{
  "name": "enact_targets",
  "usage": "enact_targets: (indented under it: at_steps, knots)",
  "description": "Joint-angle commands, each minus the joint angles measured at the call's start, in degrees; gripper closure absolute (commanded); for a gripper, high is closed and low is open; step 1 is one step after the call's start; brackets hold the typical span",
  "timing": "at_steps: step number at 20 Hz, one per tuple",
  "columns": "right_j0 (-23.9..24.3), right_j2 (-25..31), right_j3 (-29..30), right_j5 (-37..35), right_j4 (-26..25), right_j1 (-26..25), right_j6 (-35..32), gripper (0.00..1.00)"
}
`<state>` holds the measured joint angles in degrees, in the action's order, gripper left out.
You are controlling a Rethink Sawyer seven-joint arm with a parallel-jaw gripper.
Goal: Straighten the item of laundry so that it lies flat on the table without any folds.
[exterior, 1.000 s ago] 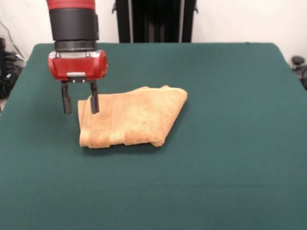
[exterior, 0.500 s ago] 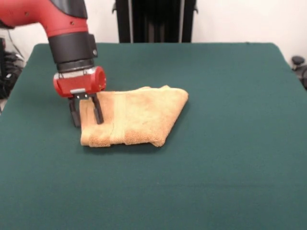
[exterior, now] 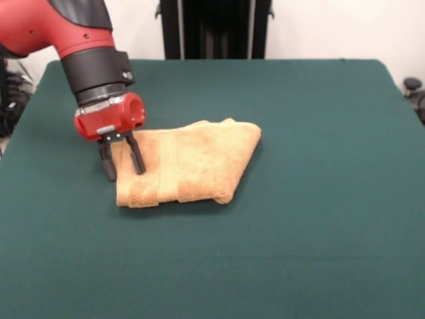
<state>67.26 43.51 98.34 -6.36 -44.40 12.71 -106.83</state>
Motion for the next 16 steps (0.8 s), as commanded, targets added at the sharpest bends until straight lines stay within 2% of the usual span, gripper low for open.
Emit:
enact_targets:
  at_steps: [1, 8, 13, 14, 16]
  knots:
    - [-9.65, 1.14, 6.44, 0.82, 1.39, 2.57, -5.72, 0.00]
    - [-16.10, -4.63, 8.03, 5.44, 3.61, 9.16, -10.77, 0.00]
    - [-18.12, -7.29, 8.28, 8.84, 5.75, 9.86, -11.65, 0.00]
    - [-18.40, -7.65, 8.30, 9.13, 6.48, 9.94, -11.42, 1.00]
    - [-18.89, -8.06, 8.17, 8.91, 6.99, 10.35, -11.51, 1.00]
